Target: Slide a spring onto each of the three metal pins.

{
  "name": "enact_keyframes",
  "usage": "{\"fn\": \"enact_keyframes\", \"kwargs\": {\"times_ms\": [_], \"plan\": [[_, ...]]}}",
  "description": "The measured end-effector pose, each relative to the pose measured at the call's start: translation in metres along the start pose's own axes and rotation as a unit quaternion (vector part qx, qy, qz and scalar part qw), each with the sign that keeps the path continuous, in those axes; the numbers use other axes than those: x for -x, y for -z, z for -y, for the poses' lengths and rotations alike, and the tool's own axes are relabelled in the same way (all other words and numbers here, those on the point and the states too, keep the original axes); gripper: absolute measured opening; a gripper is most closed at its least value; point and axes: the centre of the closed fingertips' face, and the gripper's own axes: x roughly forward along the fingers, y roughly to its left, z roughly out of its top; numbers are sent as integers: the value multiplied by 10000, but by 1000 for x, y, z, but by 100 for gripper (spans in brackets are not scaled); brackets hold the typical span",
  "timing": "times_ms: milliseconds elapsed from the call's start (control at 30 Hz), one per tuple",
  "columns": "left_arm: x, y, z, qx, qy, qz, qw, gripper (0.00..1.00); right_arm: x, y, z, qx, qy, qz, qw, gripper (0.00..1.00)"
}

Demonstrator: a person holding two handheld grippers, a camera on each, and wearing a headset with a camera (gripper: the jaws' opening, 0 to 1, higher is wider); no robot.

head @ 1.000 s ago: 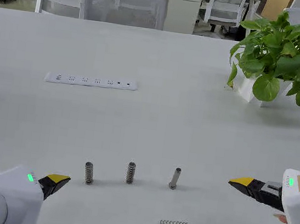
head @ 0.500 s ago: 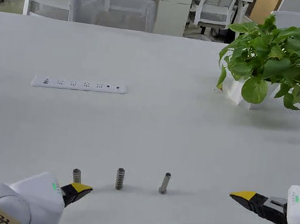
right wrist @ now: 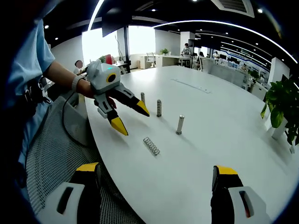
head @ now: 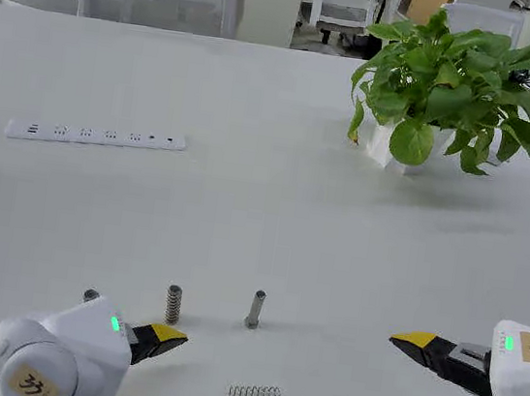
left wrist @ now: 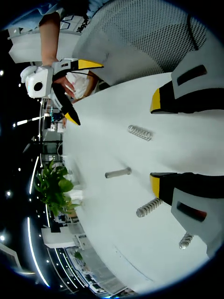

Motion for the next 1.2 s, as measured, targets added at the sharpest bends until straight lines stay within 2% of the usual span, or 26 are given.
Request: {"fn": "enact_keyframes", "kwargs": {"times_ms": [33, 167, 267, 367, 500, 733, 1200], "plan": [[-4, 1, 2, 10, 81, -14, 10000, 45, 1, 1, 0, -35, 16, 12, 10000, 99], [-16, 4, 2, -153, 147, -96, 9997, 38, 4, 5, -2, -138, 49, 16, 9999, 99], [-23, 4, 0, -40, 154, -70, 9998, 31, 6, 8, -3, -225, 65, 34, 9997, 99], [-28, 4, 3, -66, 199, -59, 9998, 28, 8, 11, -2, -247, 105, 14, 9996, 99], [-32, 5, 6, -78, 288, -52, 9995, 20, 10, 11, -1, -293, 143, 19, 9995, 99], [-39, 6, 12, -103, 405, -66, 9991, 16, 11, 13, -1, -358, 178, 18, 9992, 99], [-44, 7, 10, -114, 275, -70, 9995, 11, 10, 16, -1, -397, 179, -11, 9990, 98]]}}
